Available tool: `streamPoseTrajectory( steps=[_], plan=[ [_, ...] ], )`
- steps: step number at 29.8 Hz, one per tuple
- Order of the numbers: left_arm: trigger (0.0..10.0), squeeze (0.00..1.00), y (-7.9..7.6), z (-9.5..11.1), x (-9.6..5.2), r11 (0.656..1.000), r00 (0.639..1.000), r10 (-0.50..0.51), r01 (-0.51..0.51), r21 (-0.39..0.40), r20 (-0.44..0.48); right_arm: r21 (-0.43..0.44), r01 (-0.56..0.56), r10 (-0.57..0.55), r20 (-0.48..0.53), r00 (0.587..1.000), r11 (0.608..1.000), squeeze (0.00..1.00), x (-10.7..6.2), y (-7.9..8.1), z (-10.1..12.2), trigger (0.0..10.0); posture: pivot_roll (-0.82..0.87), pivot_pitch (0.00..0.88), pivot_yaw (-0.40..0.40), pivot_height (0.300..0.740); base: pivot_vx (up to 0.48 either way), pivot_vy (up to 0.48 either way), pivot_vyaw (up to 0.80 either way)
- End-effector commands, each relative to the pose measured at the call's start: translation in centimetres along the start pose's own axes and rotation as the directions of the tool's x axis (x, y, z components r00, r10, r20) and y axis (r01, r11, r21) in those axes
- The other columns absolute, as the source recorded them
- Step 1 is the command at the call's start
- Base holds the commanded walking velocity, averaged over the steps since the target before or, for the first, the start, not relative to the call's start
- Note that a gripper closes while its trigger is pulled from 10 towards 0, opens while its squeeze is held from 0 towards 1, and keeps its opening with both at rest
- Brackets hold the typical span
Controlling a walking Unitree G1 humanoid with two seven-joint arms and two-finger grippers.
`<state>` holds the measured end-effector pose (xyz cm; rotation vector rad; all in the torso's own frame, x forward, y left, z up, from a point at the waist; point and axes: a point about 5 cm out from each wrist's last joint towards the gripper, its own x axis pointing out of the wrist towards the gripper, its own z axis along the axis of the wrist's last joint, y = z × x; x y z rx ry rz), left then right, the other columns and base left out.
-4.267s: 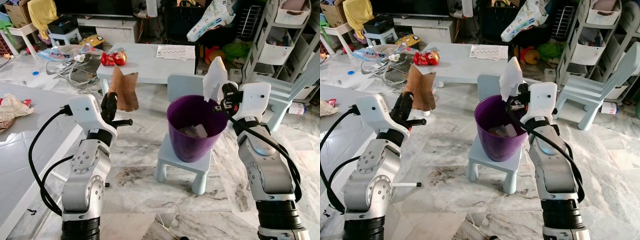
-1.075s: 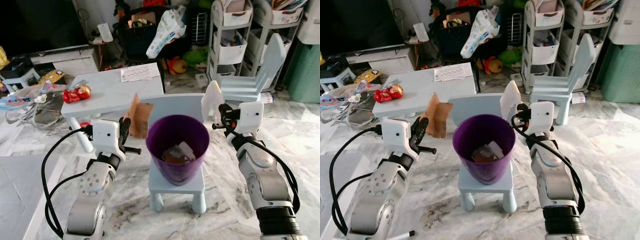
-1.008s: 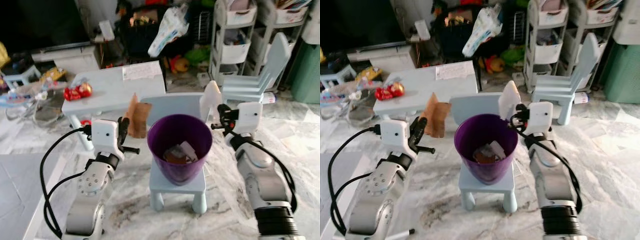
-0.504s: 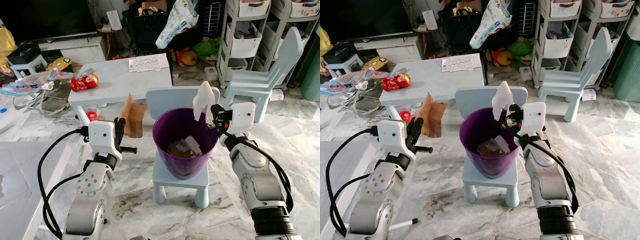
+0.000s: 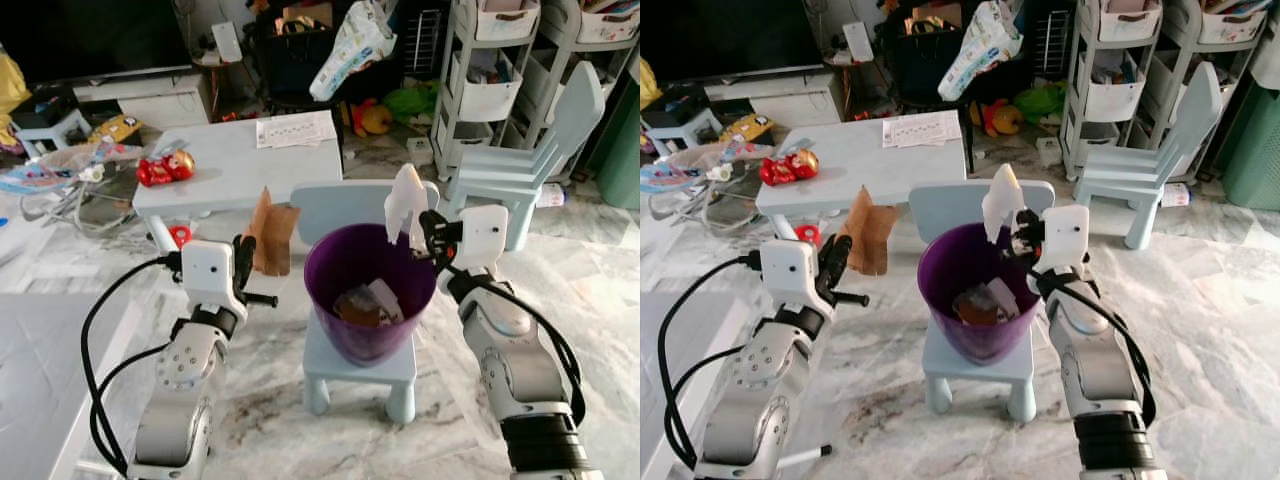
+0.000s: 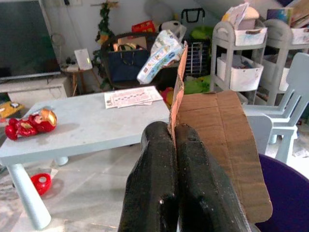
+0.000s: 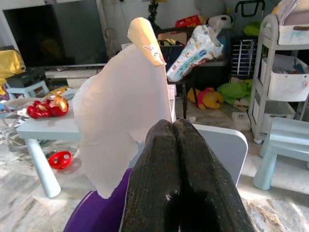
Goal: Picking trash to rubbish bin
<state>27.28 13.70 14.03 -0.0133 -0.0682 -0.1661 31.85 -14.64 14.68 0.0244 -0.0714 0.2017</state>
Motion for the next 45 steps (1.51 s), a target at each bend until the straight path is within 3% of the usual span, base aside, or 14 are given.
streamPoseTrajectory(
  steps=[1, 16, 24, 29, 31, 36, 41, 45],
  plan=[
    [0.0, 0.00, 0.1, -0.2, 0.1, 1.000, 1.000, -0.002, 0.002, 0.000, -0.009, 0.000, -0.003, 0.003, -0.004, 1.000, 1.000, 0.00, 0.1, 0.4, -0.1, 0.0, 0.03, 0.049, 0.067, 0.740, 0.458, 0.000, 0.00],
    [0.0, 0.00, 0.2, -0.6, 0.0, 1.000, 1.000, 0.002, -0.002, -0.008, -0.029, 0.009, -0.011, 0.011, -0.047, 0.999, 1.000, 0.00, -0.1, 1.0, -1.1, 0.0, 0.03, 0.058, 0.062, 0.740, 0.408, 0.000, 0.00],
    [0.0, 0.00, 1.8, -3.4, -0.7, 0.998, 0.992, 0.048, -0.043, 0.042, -0.119, 0.036, -0.056, 0.059, -0.106, 0.993, 0.998, 0.00, 0.2, 2.1, -2.7, 0.0, 0.05, 0.064, 0.063, 0.740, 0.000, 0.000, 0.00],
    [0.0, 0.00, 4.0, -6.2, -1.8, 0.988, 0.972, 0.116, -0.094, 0.119, -0.202, 0.048, -0.091, 0.097, -0.134, 0.986, 0.995, 0.00, 0.2, 3.3, -3.8, 0.0, 0.07, 0.077, 0.064, 0.740, 0.000, 0.000, 0.00],
    [0.0, 0.00, 5.6, -8.0, -2.9, 0.972, 0.950, 0.178, -0.129, 0.196, -0.256, 0.043, -0.119, 0.124, -0.147, 0.981, 0.992, 0.00, 0.2, 4.1, -4.4, 0.0, 0.08, 0.085, 0.069, 0.740, 0.000, 0.000, 0.00],
    [0.0, 0.00, 7.8, -10.4, -5.1, 0.954, 0.911, 0.246, -0.166, 0.250, -0.332, 0.061, -0.143, 0.152, -0.177, 0.972, 0.988, 0.00, 0.0, 5.3, -5.8, 0.0, 0.11, 0.114, 0.085, 0.740, 0.000, 0.000, 0.00],
    [0.0, 0.00, 8.3, -11.9, -6.9, 0.958, 0.892, 0.233, -0.142, 0.250, -0.388, 0.098, -0.125, 0.145, -0.233, 0.962, 0.987, 0.00, -0.3, 5.6, -7.4, 0.0, 0.13, 0.137, 0.099, 0.740, 0.000, 0.000, 0.00],
    [0.0, 0.00, 7.8, -12.0, -7.5, 0.967, 0.903, 0.196, -0.114, 0.226, -0.382, 0.125, -0.085, 0.117, -0.274, 0.955, 0.989, 0.00, -0.6, 4.9, -8.5, 0.0, 0.15, 0.154, 0.106, 0.740, 0.000, 0.000, 0.00]
  ],
)
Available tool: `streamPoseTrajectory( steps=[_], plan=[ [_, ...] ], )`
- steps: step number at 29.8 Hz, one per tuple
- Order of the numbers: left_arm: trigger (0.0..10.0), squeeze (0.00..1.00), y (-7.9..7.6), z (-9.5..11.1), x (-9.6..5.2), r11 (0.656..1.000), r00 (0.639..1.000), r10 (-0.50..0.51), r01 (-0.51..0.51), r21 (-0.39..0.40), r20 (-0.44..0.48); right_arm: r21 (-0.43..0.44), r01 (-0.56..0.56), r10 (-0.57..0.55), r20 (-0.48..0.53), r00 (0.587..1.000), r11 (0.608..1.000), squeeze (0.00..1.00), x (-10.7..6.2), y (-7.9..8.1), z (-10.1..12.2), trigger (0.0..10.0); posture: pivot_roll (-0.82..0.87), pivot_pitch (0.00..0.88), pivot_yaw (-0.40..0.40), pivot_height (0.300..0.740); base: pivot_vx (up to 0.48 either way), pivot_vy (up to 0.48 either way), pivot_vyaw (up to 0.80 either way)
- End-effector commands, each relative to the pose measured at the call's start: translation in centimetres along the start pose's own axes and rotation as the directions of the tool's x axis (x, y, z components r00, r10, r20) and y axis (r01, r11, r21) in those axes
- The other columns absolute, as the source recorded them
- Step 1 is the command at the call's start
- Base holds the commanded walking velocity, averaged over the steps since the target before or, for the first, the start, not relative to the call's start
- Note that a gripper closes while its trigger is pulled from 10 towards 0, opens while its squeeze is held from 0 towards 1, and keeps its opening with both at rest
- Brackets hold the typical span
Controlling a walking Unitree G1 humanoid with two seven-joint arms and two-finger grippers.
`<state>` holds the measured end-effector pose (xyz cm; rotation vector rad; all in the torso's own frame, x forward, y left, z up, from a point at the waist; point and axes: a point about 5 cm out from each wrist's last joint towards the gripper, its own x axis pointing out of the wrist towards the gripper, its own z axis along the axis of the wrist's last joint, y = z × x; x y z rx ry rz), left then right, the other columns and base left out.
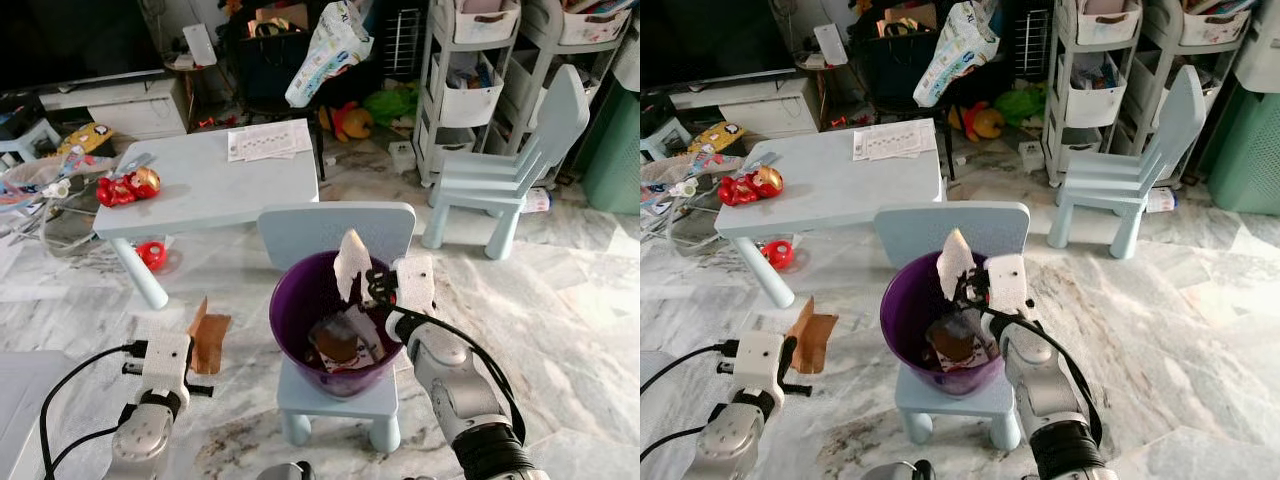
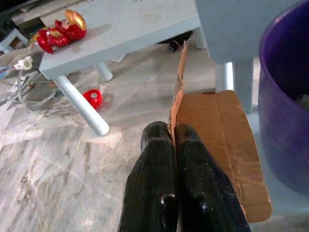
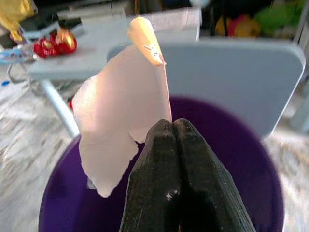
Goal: Picking trash to rubbish bin
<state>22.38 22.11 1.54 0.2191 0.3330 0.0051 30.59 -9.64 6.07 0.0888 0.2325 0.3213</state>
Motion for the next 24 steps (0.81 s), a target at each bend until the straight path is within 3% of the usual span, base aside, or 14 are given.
streamPoseTrajectory(
  steps=[1, 10, 17, 18, 19, 20, 21, 24],
  plan=[
    [0.0, 0.00, 0.2, -0.2, -0.4, 1.000, 1.000, -0.007, 0.007, -0.003, 0.010, 0.019, 0.012, -0.012, 0.003, 1.000, 1.000, 0.00, 0.2, -0.3, 0.0, 0.0, 0.15, 0.156, 0.107, 0.740, 0.000, 0.000, 0.00],
    [0.0, 0.00, 0.0, 0.1, -1.4, 0.999, 0.998, -0.049, 0.049, 0.006, 0.036, 0.038, 0.073, -0.071, -0.046, 0.996, 0.997, 0.00, 0.5, -2.6, -0.8, 0.0, 0.17, 0.164, 0.124, 0.740, 0.000, 0.000, 0.00],
    [0.0, 0.00, 0.3, 0.2, -1.2, 0.999, 0.998, -0.045, 0.044, 0.030, 0.039, 0.035, 0.092, -0.091, -0.040, 0.995, 0.995, 0.00, 0.7, -3.3, -0.6, 0.0, 0.16, 0.154, 0.128, 0.740, 0.091, 0.000, 0.00],
    [0.0, 0.00, 0.4, 0.4, -1.2, 0.999, 0.998, -0.043, 0.042, 0.027, 0.045, 0.035, 0.090, -0.089, -0.038, 0.995, 0.995, 0.00, 0.8, -3.3, -0.6, 3.3, 0.16, 0.153, 0.128, 0.740, 0.439, 0.000, 0.00],
    [0.0, 0.00, 0.4, 0.6, -1.0, 0.999, 0.998, -0.038, 0.037, 0.015, 0.050, 0.026, 0.088, -0.087, -0.032, 0.996, 0.996, 0.00, 0.8, -3.3, -0.6, 4.4, 0.16, 0.151, 0.128, 0.740, 0.442, 0.000, 0.00],
    [0.0, 0.00, 0.4, 0.6, -1.0, 0.999, 0.998, -0.037, 0.037, 0.015, 0.049, 0.024, 0.088, -0.087, -0.031, 0.996, 0.996, 0.00, 0.8, -3.3, -0.6, 4.4, 0.16, 0.151, 0.128, 0.740, 0.442, 0.000, 0.00],
    [0.0, 0.00, 0.4, 0.6, -0.9, 0.999, 0.998, -0.038, 0.037, 0.014, 0.049, 0.022, 0.089, -0.088, -0.030, 0.996, 0.996, 0.00, 0.8, -3.3, -0.5, 3.4, 0.16, 0.151, 0.128, 0.740, 0.401, 0.000, 0.00],
    [0.0, 0.00, 0.4, 0.7, -0.8, 0.999, 0.998, -0.037, 0.037, 0.005, 0.053, 0.024, 0.094, -0.093, -0.027, 0.995, 0.995, 0.00, 0.8, -3.4, -0.5, 3.5, 0.16, 0.149, 0.129, 0.740, 0.322, 0.000, 0.00]
  ],
)
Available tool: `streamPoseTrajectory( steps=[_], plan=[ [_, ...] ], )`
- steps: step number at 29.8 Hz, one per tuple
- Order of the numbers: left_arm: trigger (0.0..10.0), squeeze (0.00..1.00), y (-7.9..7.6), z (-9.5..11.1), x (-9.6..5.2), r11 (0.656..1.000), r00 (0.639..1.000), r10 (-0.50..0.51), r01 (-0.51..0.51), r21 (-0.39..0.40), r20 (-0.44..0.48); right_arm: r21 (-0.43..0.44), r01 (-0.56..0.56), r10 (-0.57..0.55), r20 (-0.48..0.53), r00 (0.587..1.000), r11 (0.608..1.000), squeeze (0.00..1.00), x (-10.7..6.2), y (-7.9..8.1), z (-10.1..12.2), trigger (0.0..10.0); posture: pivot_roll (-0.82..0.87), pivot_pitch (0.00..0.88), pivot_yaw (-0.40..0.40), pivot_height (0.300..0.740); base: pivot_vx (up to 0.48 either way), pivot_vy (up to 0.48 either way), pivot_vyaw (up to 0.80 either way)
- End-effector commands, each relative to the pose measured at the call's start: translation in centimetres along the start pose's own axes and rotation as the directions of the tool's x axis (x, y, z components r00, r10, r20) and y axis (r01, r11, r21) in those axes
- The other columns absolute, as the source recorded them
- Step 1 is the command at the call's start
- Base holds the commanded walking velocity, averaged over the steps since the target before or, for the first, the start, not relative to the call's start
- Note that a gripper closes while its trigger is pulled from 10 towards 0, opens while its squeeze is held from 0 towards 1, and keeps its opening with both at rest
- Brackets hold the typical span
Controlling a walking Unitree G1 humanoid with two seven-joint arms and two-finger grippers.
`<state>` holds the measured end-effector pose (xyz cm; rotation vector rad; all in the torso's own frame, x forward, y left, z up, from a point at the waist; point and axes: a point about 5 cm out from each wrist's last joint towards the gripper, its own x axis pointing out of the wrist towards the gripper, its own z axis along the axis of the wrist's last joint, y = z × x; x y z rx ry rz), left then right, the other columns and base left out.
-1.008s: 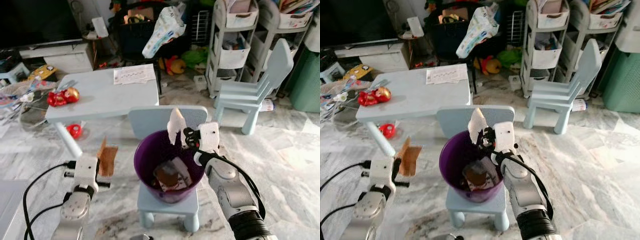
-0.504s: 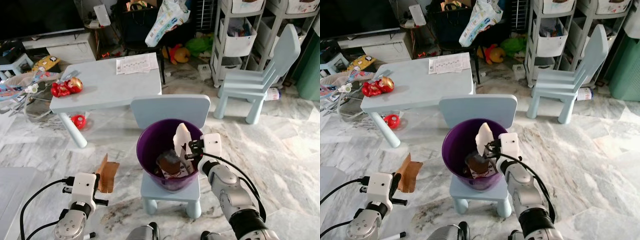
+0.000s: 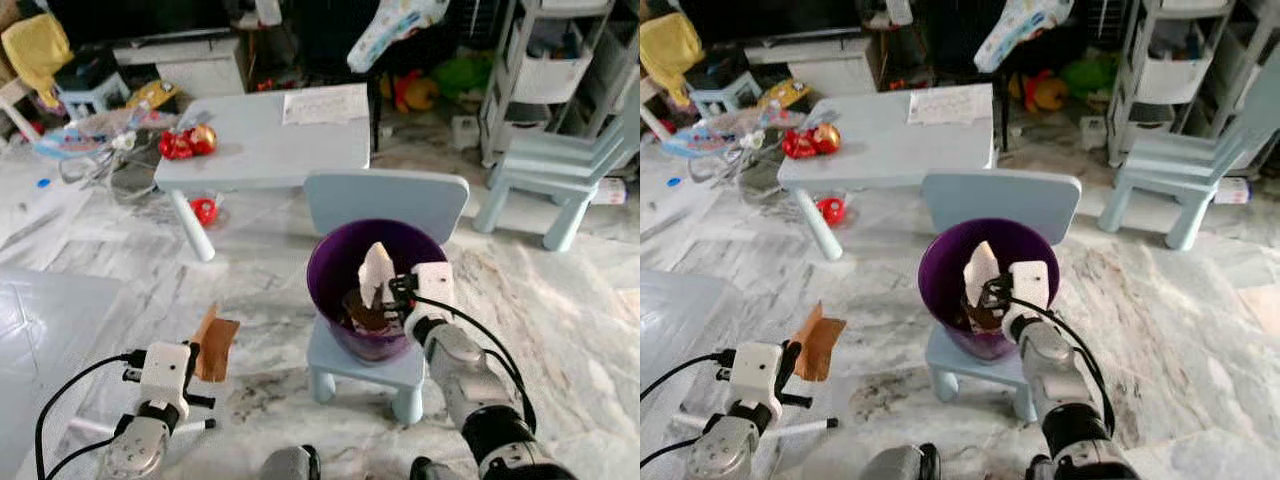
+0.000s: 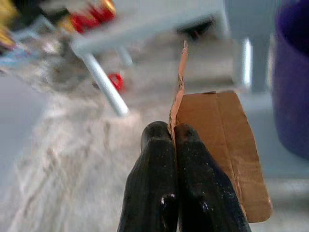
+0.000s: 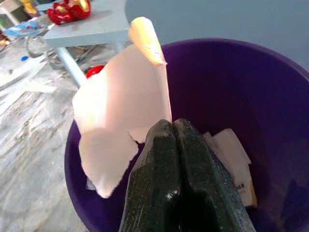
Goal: Picking trash to rubbish bin
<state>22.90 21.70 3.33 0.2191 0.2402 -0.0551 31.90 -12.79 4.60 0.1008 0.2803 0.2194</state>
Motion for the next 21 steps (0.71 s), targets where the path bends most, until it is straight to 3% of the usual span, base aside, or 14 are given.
streamPoseTrajectory(
  steps=[1, 2, 4, 21],
  plan=[
    [0.0, 0.00, 0.3, -1.1, -0.8, 1.000, 0.999, 0.015, -0.015, -0.014, -0.043, -0.004, -0.001, 0.001, 0.014, 1.000, 1.000, 0.00, 0.3, 0.1, 0.5, 3.3, 0.16, 0.147, 0.128, 0.740, 0.000, 0.000, 0.00],
    [0.0, 0.00, 0.3, -1.1, -0.9, 1.000, 0.999, 0.014, -0.015, -0.017, -0.042, -0.009, 0.006, -0.006, 0.013, 1.000, 1.000, 0.00, 0.3, 0.1, 0.5, 4.4, 0.16, 0.147, 0.128, 0.740, 0.000, 0.000, 0.00],
    [0.0, 0.00, 0.2, -1.2, -0.9, 1.000, 0.999, 0.013, -0.013, -0.019, -0.043, -0.021, 0.023, -0.023, 0.005, 1.000, 1.000, 0.00, 0.4, -0.2, 0.4, 10.0, 0.15, 0.146, 0.128, 0.740, 0.000, 0.000, 0.00],
    [0.0, 0.00, -0.4, -1.5, -0.6, 0.998, 0.999, 0.005, -0.008, -0.057, -0.053, -0.072, 0.119, -0.118, 0.016, 0.993, 0.990, 0.00, 0.4, -2.0, 1.0, 10.0, 0.13, 0.147, 0.121, 0.740, 0.000, 0.000, 0.00]
  ],
)
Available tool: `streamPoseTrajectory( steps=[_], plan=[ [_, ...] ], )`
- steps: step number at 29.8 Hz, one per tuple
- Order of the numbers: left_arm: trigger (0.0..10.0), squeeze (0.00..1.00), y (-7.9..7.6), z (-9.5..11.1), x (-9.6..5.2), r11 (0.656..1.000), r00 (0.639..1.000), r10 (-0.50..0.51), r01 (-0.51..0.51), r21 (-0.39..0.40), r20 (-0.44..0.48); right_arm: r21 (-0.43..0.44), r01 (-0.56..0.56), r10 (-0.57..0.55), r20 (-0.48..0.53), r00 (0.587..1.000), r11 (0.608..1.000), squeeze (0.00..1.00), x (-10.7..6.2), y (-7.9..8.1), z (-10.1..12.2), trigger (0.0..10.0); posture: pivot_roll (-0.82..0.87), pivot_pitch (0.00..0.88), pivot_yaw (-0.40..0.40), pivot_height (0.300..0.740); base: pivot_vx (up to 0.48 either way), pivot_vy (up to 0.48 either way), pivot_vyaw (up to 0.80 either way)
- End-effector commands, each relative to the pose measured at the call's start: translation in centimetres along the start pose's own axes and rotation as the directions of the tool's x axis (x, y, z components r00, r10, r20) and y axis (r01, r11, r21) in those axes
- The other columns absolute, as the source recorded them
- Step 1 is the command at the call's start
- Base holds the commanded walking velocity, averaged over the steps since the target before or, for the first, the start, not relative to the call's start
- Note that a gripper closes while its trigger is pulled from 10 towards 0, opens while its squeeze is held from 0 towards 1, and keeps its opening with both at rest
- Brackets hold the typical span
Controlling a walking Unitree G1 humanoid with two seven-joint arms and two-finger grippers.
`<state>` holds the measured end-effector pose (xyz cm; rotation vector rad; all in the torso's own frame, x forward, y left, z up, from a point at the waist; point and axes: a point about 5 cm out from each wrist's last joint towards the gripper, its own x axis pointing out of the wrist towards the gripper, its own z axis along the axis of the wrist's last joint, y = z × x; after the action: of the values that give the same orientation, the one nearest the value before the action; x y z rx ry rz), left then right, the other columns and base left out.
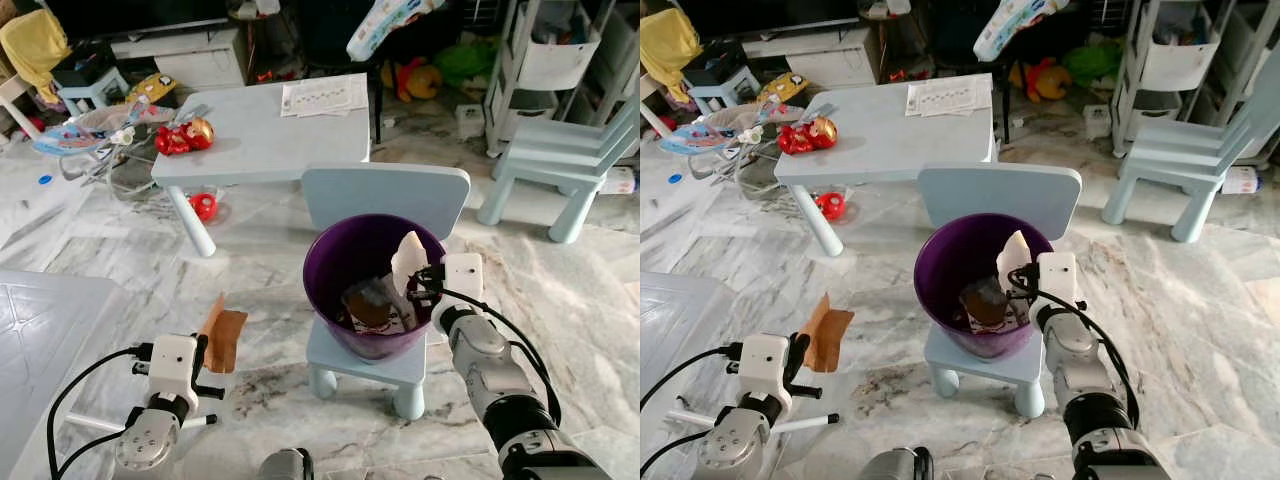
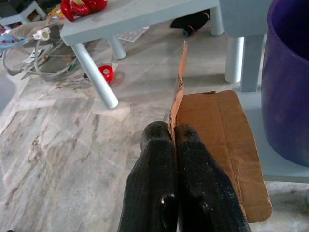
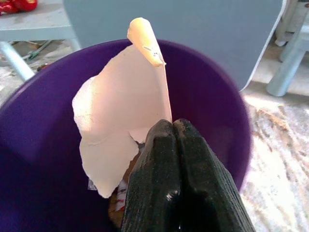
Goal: Picking trash to rubbish bin
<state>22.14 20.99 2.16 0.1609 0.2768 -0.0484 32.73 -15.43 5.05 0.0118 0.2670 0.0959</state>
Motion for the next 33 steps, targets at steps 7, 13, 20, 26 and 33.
streamPoseTrajectory(
  steps=[7, 13, 20, 26, 33],
  plan=[
    [0.0, 0.00, 0.5, -0.3, 0.0, 1.000, 1.000, 0.003, -0.003, 0.002, -0.019, -0.003, -0.008, 0.008, 0.005, 1.000, 1.000, 0.00, 0.3, 0.4, 0.3, 10.0, 0.13, 0.147, 0.120, 0.740, 0.000, 0.000, 0.00],
    [0.0, 0.00, 0.4, 0.3, 0.3, 1.000, 1.000, 0.004, -0.004, -0.010, 0.004, -0.077, 0.015, -0.007, 0.102, 0.995, 0.997, 0.00, 0.3, 0.0, 1.9, 10.0, 0.12, 0.144, 0.118, 0.740, 0.000, 0.000, 0.00],
    [0.0, 0.00, -0.4, 1.9, 1.5, 0.999, 0.998, 0.002, 0.002, -0.053, 0.067, -0.099, 0.060, -0.044, 0.152, 0.987, 0.993, 0.00, 0.3, -0.7, 3.1, 10.0, 0.09, 0.116, 0.101, 0.740, 0.000, 0.000, 0.00],
    [0.7, 0.00, -1.6, 5.0, 3.3, 0.991, 0.985, 0.019, 0.003, -0.131, 0.169, -0.138, 0.057, -0.029, 0.198, 0.980, 0.989, 0.00, 0.3, -0.8, 4.2, 10.0, 0.04, 0.066, 0.061, 0.740, 0.000, 0.000, 0.00],
    [1.2, 0.00, -4.2, 10.5, 5.0, 0.970, 0.941, 0.002, 0.080, -0.229, 0.337, -0.187, 0.097, -0.045, 0.263, 0.964, 0.977, 0.00, 0.4, -1.1, 6.2, 10.0, 0.01, 0.009, 0.038, 0.740, 0.000, 0.000, 0.00]
  ],
)
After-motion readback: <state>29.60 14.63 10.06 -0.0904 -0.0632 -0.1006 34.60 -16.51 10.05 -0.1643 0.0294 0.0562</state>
